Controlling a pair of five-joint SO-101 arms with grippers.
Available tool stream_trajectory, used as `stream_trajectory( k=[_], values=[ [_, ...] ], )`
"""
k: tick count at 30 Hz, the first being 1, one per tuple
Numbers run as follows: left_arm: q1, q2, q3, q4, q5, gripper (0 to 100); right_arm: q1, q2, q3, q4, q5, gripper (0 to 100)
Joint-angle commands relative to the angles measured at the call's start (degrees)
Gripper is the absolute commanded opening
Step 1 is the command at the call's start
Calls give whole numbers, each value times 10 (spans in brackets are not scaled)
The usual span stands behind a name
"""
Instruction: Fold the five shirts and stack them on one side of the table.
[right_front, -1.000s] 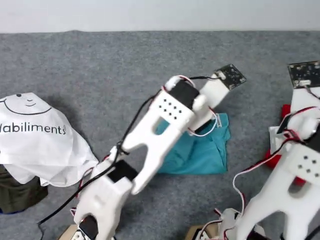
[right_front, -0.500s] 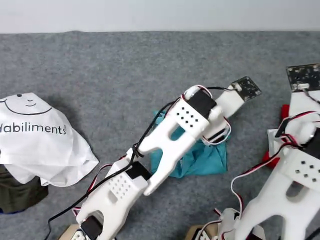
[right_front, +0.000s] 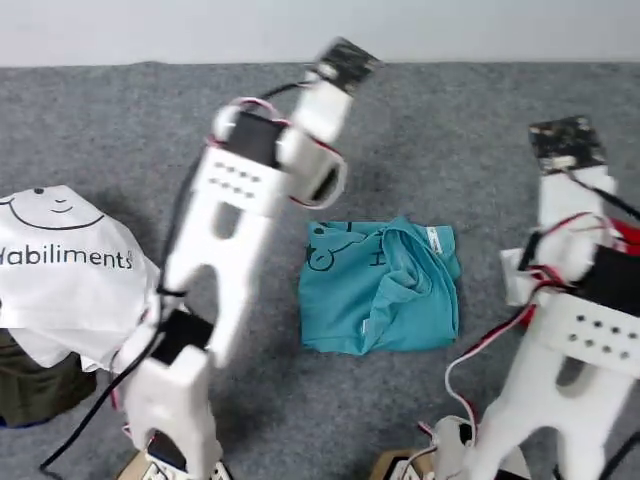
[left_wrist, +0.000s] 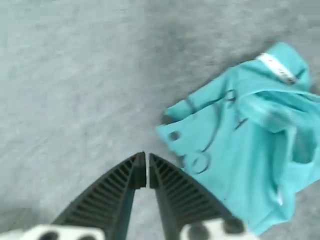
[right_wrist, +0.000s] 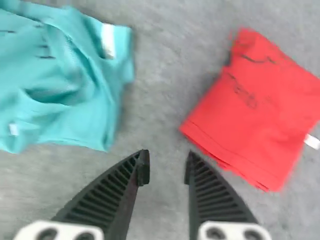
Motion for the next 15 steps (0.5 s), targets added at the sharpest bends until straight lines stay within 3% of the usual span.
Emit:
stream_trajectory(
  k=[1,9,15],
  values=[
    [-55,-88,40,13,-7,5,-88,17,8,-47,-55,18],
    [-178,-163,140,13,-5,5,-267,155,18,-140,-107,9],
    [-243,-185,175,12,-4,5,-342,241,21,-180,-106,9]
  ],
)
